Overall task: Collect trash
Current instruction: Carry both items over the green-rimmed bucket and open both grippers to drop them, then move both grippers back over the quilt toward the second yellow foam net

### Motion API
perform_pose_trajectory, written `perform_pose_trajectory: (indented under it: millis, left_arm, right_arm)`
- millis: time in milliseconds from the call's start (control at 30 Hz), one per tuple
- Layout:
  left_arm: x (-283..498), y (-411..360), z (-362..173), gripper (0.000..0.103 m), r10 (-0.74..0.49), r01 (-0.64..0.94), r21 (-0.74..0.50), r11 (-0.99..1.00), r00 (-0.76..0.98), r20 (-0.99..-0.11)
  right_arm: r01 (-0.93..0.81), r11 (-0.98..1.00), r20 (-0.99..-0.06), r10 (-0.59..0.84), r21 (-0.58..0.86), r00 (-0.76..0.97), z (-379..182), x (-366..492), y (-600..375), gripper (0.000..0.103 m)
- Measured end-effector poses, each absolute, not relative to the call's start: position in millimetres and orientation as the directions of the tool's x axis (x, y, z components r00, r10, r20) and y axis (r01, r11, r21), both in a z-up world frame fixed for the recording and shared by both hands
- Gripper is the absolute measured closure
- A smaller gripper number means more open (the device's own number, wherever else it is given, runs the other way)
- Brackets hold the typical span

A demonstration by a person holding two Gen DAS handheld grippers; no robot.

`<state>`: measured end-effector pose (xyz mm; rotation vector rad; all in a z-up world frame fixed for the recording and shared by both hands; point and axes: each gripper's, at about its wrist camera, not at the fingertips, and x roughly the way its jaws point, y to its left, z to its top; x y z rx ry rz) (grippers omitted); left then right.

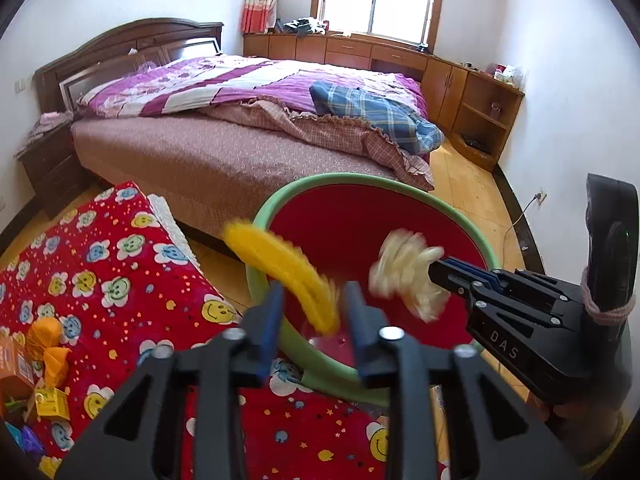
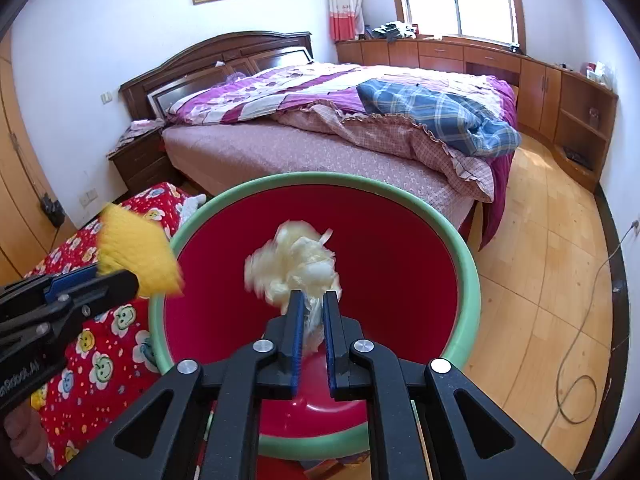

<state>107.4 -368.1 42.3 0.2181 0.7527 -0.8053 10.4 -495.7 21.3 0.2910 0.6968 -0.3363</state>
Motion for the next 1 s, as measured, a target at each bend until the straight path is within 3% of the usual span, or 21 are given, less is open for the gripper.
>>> perform_pose_trajectory:
  millis: [233,300,500,667,1000]
  left_arm:
    - [108.2,-360.0,41.8,0.066,-0.563,0.697,-0.116,0.707,0.457,-0.689]
    - [107.2,-355.4,43.4,0.063,-0.56,0.688,-0.121,0.715,0.46,-0.688]
    - [102.2,-334.4,50.3,0.06,-0.541,0.654,-0.125,0.746,0.486,-0.686]
    - [98.7,-308.6,56.1,0.057,-0.528,0.615,-0.139,0.776,0.513,-0.676]
    - [87.6,-250.5,64.6,0.056,-0.49,0.525,-0.169,0.834,0.566,-0.663]
  right_arm:
    - [0.392,0.907,-0.651,-0.207,0.151,0.73,24.1,7.9,-492.0,0.076]
    - [0.392,0.908,-0.647,-0.209,0.151,0.733,25.9,7.2,-490.3,0.064]
    - [0.384,0.908,-0.62,-0.205,0.168,0.758,36.4,-0.7,-475.5,0.049]
    - [0.37,0.912,-0.604,-0.195,0.179,0.773,46.4,-6.2,-457.3,0.042]
    - [0.319,0.928,-0.584,-0.154,0.191,0.797,59.5,-15.1,-416.9,0.04]
